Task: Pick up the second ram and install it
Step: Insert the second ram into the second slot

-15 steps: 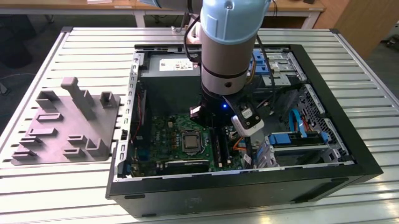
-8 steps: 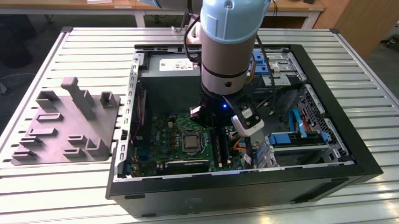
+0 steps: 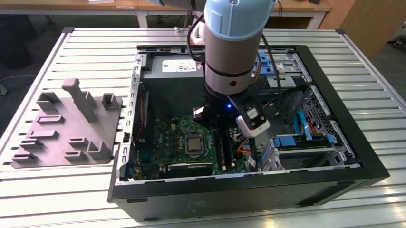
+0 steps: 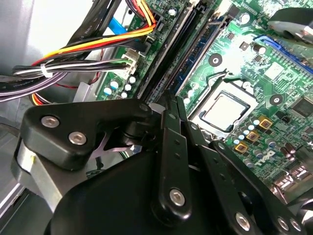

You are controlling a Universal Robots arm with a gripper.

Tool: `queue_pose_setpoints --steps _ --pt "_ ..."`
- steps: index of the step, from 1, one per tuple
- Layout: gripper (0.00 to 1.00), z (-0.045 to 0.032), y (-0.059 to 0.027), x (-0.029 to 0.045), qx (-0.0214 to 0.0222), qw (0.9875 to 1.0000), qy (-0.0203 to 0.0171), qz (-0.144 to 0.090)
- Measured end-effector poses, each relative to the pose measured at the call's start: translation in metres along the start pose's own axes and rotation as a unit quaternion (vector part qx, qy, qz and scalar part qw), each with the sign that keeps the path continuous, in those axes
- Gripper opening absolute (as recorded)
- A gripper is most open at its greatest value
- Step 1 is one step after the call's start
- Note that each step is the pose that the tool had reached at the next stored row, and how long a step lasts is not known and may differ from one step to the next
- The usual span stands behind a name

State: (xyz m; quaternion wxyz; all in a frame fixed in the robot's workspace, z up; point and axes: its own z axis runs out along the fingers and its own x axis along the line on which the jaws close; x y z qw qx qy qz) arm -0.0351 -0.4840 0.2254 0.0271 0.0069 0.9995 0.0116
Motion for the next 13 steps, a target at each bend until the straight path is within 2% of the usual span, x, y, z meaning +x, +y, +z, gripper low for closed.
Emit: queue_pose_setpoints --steps 3,8,13 --pt "0.11 -0.0002 0.0 0.0 0.0001 1.0 0.0 0.0" --pt "0.11 0.0012 -0.0001 0.0001 0.0089 1.0 -0.0001 0.001" --pt "0.11 0.0022 0.0 0.0001 0.0096 1.0 -0.0001 0.001"
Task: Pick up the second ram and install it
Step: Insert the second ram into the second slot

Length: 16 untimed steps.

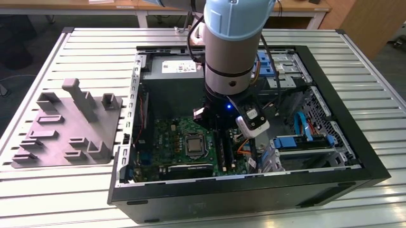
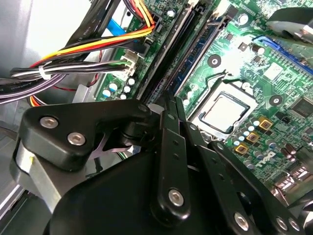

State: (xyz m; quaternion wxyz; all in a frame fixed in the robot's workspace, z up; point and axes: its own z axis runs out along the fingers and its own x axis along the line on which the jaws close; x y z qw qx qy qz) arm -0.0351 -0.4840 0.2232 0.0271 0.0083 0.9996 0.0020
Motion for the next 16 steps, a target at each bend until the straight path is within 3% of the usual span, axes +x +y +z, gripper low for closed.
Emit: queue_pose_setpoints --steps 16 --pt "0.11 0.0061 0.0011 0.0004 0.0001 1.0 0.0 0.0"
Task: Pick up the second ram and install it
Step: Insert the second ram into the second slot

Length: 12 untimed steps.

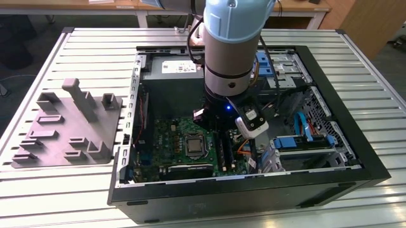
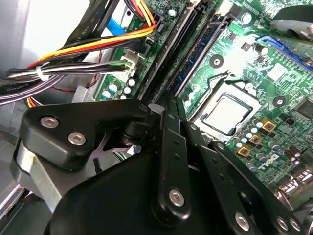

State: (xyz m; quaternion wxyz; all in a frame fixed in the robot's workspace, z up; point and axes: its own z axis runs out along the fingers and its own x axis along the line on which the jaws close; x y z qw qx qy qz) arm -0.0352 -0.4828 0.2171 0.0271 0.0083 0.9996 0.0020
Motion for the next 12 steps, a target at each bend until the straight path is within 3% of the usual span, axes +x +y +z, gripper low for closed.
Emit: queue_pose_setpoints --steps 8,9,12 --pt "0.12 0.0003 0.0001 0.0 -0.0011 1.0 -0.0001 0.0" --pt "0.18 0.0001 0.0001 -0.0001 -0.0011 1.0 -0.0001 0.0" --pt "0.18 -0.0055 0.0001 -0.0004 -0.0009 1.0 0.0 0.0"
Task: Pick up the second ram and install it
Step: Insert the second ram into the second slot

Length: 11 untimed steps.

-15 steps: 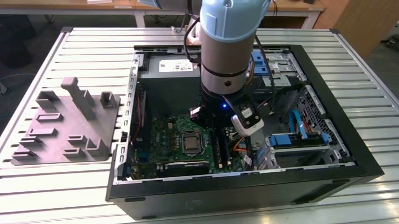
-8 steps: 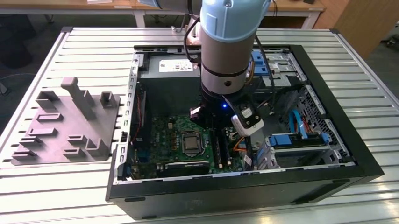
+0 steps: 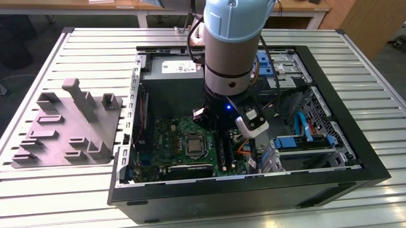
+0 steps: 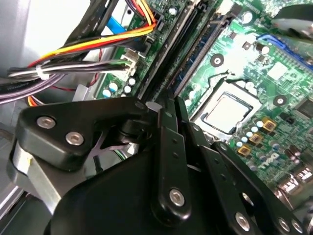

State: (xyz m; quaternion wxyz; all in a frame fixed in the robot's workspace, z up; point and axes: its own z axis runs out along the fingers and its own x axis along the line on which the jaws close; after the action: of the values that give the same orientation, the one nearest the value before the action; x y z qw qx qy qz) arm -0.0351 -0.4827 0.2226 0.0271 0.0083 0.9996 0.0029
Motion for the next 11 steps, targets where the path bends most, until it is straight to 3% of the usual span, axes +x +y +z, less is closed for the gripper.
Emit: queue_pose_setpoints --steps 11 --pt "0.18 -0.0025 -0.0001 -0.0001 0.0001 1.0 0.0 0.0"
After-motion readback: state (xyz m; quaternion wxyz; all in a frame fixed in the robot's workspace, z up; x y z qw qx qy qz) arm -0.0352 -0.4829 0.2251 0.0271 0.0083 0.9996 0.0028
